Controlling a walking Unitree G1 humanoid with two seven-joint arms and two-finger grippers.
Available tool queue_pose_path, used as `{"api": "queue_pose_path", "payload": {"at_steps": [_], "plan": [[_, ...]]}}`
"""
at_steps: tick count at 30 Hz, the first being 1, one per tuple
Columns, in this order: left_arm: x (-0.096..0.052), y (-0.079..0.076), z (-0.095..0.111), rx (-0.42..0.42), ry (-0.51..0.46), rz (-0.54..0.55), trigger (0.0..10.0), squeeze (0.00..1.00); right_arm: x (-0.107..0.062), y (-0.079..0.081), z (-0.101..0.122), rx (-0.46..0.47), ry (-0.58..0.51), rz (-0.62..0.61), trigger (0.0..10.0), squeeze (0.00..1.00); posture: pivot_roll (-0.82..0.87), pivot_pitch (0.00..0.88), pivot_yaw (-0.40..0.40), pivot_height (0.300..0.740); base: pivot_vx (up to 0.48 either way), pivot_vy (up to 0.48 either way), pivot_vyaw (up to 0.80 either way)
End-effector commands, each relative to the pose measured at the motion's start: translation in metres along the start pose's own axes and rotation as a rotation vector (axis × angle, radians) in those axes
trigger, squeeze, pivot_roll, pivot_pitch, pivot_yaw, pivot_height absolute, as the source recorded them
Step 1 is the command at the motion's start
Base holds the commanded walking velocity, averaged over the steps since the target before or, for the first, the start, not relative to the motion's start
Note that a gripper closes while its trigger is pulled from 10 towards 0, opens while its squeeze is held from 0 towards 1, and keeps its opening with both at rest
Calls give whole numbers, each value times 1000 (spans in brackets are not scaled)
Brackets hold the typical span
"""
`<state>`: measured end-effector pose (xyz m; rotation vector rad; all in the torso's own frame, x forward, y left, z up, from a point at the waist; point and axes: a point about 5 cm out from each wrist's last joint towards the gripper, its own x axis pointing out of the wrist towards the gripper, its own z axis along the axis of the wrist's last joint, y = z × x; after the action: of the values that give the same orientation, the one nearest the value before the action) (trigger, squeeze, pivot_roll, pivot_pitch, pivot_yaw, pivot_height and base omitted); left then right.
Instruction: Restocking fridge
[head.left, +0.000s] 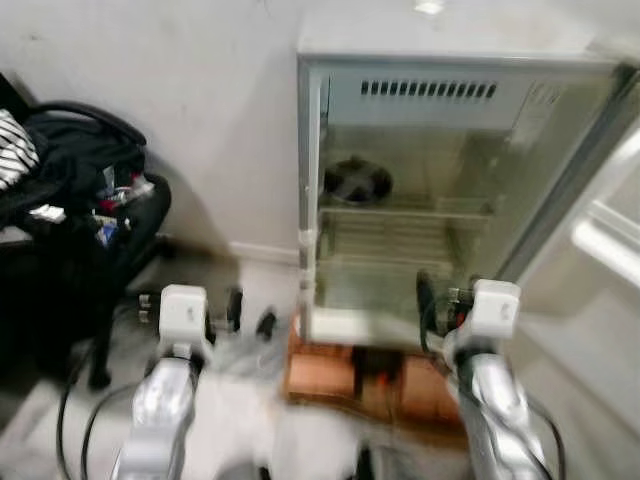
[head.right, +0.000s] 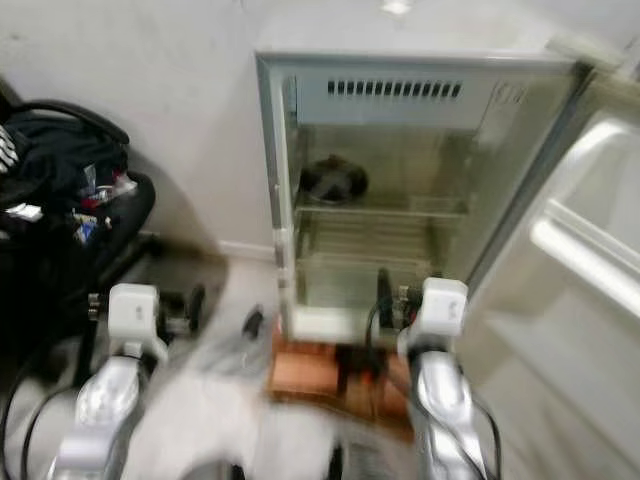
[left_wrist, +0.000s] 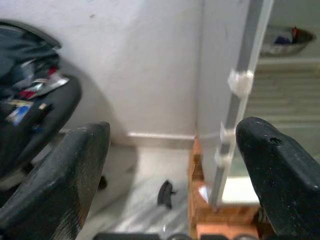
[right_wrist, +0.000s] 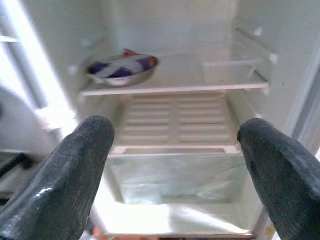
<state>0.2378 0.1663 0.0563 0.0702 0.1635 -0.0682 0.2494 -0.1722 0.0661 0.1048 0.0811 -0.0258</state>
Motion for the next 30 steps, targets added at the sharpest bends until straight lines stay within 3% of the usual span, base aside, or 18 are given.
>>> {"api": "queue_pose_path", "payload": {"at_steps": [1,5,7,10,14,22,30], "plan": [[2,3,1,9,-2,12,10000,0,3,0,6,4,-18,3,10000,0,-30,0,49,740,-371,0,0],[7,7,9,16,-28,27,10000,0,5,1,13,-24,-38,29,10000,0,-30,0,54,740,-351,0,0],[8,7,14,24,-37,30,10000,0,1,1,12,-78,-21,27,10000,0,-23,0,58,740,-311,0,0],[8,7,18,25,-49,31,10000,0,-7,1,9,-88,-7,46,10000,0,-20,10,56,740,-282,0,0],[7,7,13,16,-36,37,10000,0,-13,-2,6,-88,20,40,10000,0,-37,10,52,740,-281,0,0],[8,-7,6,16,-11,-28,10000,0,-19,5,5,-164,55,159,10000,0,-65,0,63,740,-93,0,0],[11,-2,7,12,-24,-3,10000,0,-1,-1,7,-66,41,-5,10000,0,-59,0,62,740,0,-125,0]]}}
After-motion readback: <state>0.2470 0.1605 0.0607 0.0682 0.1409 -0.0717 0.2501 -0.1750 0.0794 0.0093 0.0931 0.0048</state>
